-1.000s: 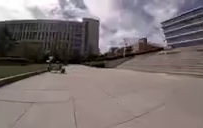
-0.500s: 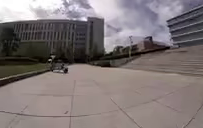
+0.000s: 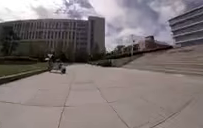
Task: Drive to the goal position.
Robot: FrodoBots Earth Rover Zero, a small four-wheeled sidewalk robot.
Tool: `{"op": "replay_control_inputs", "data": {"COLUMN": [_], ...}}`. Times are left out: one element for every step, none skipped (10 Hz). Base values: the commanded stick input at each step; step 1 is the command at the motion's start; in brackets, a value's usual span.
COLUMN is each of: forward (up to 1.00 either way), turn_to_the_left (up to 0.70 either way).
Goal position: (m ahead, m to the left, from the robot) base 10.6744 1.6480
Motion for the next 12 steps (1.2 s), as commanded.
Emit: {"op": "replay_control_inputs", "data": {"forward": [1.0, 1.0, 1.0, 1.0, 1.0, 1.0, 1.0, 1.0, 1.0, 1.0, 1.0, 1.0], "turn_to_the_left": [0.0, 0.0, 0.0, 0.0, 0.0, 0.0, 0.0, 0.0, 0.0, 0.0, 0.0, 0.0]}}
